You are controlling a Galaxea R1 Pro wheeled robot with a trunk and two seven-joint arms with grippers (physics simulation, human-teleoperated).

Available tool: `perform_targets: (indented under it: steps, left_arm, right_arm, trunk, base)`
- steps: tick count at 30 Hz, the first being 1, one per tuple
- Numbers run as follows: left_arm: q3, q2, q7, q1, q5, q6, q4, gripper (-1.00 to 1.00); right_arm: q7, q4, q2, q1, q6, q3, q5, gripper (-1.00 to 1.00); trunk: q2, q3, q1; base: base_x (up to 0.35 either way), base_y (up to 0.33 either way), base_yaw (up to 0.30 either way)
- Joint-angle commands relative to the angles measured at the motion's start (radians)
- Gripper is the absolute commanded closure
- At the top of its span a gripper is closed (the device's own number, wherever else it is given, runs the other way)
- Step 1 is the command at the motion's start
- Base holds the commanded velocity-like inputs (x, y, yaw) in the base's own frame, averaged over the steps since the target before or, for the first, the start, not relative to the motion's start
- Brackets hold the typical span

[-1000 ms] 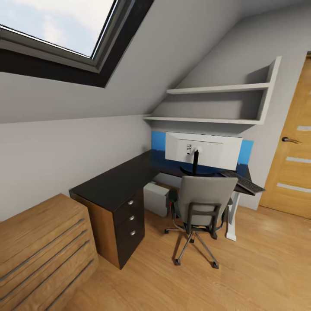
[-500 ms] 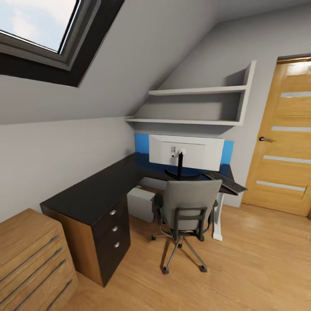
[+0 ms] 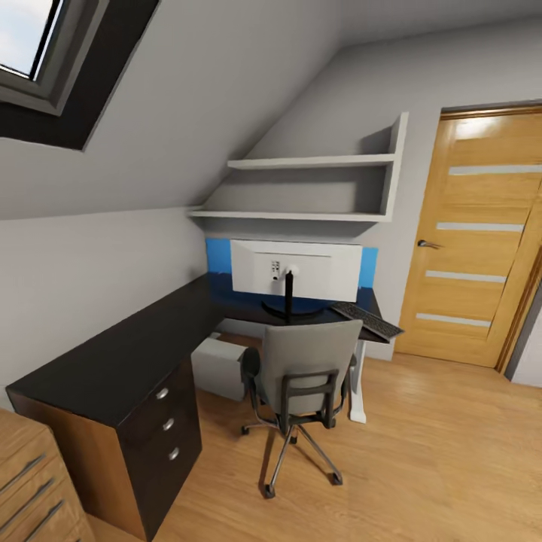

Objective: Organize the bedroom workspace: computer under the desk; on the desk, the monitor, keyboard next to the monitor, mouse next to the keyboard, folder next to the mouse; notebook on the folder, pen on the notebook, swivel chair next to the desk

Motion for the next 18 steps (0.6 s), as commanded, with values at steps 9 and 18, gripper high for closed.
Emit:
perform_targets:
  steps: [9, 18]
  left_arm:
    - [-0.002, 0.000, 0.000, 0.000, 0.008, -0.003, 0.000, -1.00]
    - [-0.002, 0.001, 0.000, 0.000, 0.008, -0.003, 0.002, -1.00]
  right_arm:
    - [-0.002, 0.000, 0.000, 0.000, -0.002, -0.001, -0.002, -1.00]
    - [-0.003, 0.000, -0.003, 0.000, -0.001, -0.005, -0.008, -1.00]
  trunk:
    - [-0.001, 0.008, 0.000]
    - [-0.001, 0.016, 0.000]
  base:
    - [0.006, 0.000, -0.227]
    - [0.000, 0.000, -0.236]
